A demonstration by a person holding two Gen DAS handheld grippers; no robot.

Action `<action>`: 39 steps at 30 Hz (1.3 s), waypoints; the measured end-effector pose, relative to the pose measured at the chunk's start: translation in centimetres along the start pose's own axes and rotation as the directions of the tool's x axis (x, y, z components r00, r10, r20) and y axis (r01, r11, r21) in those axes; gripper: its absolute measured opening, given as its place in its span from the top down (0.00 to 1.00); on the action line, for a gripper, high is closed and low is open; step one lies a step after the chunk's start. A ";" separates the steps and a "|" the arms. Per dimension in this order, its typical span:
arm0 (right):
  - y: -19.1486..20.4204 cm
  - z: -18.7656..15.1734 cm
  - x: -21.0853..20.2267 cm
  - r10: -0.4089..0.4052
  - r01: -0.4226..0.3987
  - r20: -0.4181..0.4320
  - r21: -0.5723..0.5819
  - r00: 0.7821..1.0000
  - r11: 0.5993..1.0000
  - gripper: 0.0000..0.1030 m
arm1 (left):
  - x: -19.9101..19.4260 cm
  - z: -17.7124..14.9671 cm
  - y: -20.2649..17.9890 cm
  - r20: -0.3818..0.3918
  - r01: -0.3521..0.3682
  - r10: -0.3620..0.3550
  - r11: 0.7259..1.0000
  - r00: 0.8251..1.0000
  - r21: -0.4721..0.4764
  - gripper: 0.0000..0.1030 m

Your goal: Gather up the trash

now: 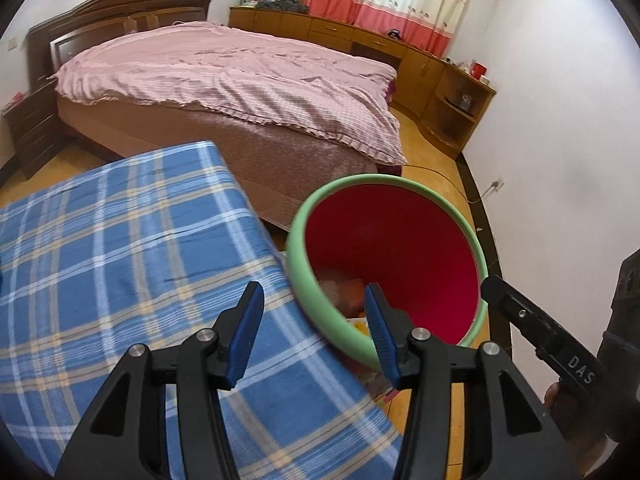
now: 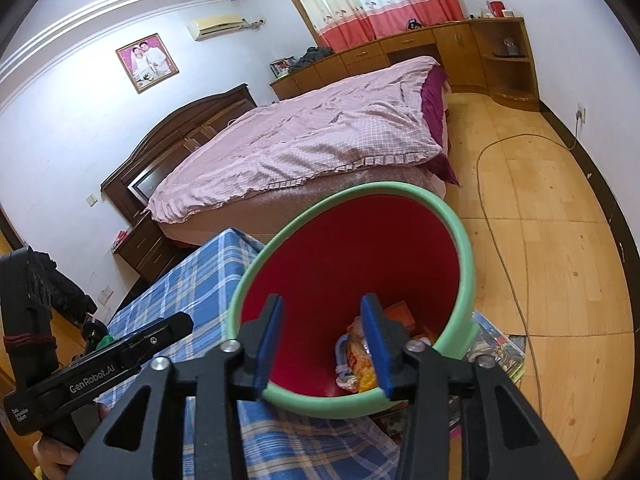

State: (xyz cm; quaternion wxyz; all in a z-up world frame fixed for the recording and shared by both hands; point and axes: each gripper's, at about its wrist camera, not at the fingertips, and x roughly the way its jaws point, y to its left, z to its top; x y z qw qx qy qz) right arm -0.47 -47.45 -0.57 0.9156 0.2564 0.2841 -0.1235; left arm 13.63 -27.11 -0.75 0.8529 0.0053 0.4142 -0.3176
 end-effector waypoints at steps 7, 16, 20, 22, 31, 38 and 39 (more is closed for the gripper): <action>2.8 -0.7 -1.0 0.039 -0.039 -0.004 -0.039 0.999 0.998 0.35 | -3.0 -1.1 2.7 0.028 -0.058 0.060 0.997 0.998 -0.044 0.47; 7.2 -2.4 -2.3 0.096 -0.098 -0.018 -0.099 0.995 0.990 0.23 | -8.0 -2.3 7.0 0.076 -0.157 0.167 0.980 0.983 -0.121 0.45; 9.1 -3.2 -3.0 0.111 -0.113 -0.026 -0.129 0.994 0.985 0.17 | -10.8 -3.0 8.6 0.107 -0.209 0.224 0.968 0.969 -0.140 0.45; 10.3 -3.7 -3.4 0.123 -0.126 -0.025 -0.149 0.992 0.981 0.16 | -12.0 -3.3 9.3 0.119 -0.231 0.250 0.961 0.961 -0.150 0.45; 14.6 -5.8 -5.1 0.160 -0.162 -0.026 -0.228 0.987 0.960 0.08 | -17.1 -5.8 12.7 0.151 -0.321 0.350 0.929 0.925 -0.187 0.44; 16.7 -8.0 -6.6 0.169 -0.159 0.012 -0.269 0.986 0.950 0.07 | -19.5 -8.8 14.7 0.167 -0.359 0.405 0.900 0.899 -0.247 0.44; 17.0 -8.5 -6.8 0.166 -0.153 0.024 -0.278 0.986 0.948 0.07 | -19.6 -9.1 14.7 0.169 -0.362 0.409 0.898 0.897 -0.251 0.44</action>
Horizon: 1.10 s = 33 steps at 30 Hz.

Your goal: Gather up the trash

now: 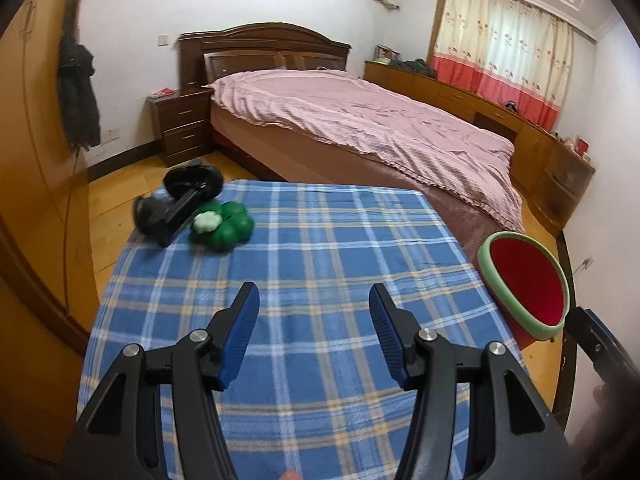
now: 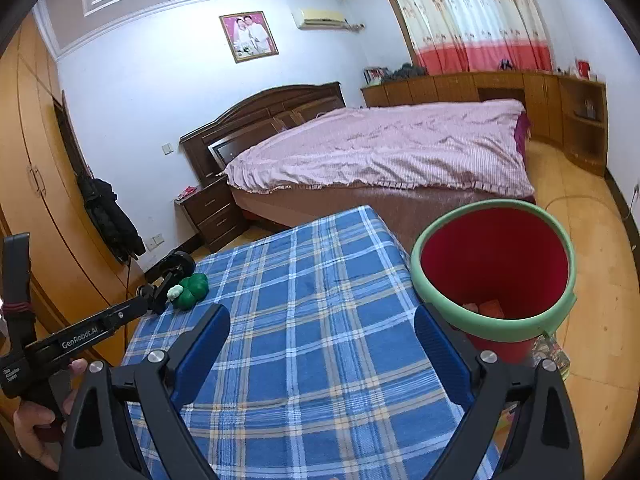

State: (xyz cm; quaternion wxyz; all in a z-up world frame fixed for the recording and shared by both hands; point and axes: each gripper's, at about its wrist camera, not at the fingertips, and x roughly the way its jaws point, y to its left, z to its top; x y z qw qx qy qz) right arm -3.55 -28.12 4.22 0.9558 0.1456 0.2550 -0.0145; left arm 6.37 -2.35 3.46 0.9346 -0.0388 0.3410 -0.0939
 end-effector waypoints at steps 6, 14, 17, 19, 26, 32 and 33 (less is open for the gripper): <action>1.4 -1.5 0.0 -0.026 0.027 0.016 -0.046 1.000 0.999 0.07 | -0.6 -2.2 1.6 0.016 -0.011 0.012 0.998 1.000 -0.069 0.44; 1.7 -3.5 0.7 -0.036 0.035 -0.007 -0.053 0.999 0.998 0.07 | -0.8 -3.9 2.3 0.040 -0.041 0.045 0.994 0.998 -0.097 0.44; 1.8 -4.1 0.5 -0.039 0.039 -0.007 -0.060 0.999 0.997 0.07 | -0.7 -4.2 2.3 0.043 -0.049 0.054 0.993 0.998 -0.110 0.44; 1.9 -4.3 0.4 -0.044 0.044 0.000 -0.066 0.999 0.997 0.07 | -0.5 -4.5 2.2 0.037 -0.058 0.062 0.992 0.997 -0.109 0.44; 1.9 -4.6 0.2 -0.037 0.036 -0.007 -0.061 0.999 0.998 0.07 | -0.4 -5.0 2.0 0.028 -0.084 0.087 0.990 0.996 -0.110 0.44; 1.9 -4.6 0.2 -0.037 0.036 -0.007 -0.060 0.999 0.998 0.07 | -0.5 -5.0 1.9 0.038 -0.100 0.105 0.989 0.994 -0.106 0.44; 1.9 -4.6 0.2 -0.036 0.036 -0.008 -0.060 0.999 0.998 0.07 | -0.5 -5.0 1.9 0.038 -0.102 0.107 0.989 0.994 -0.106 0.44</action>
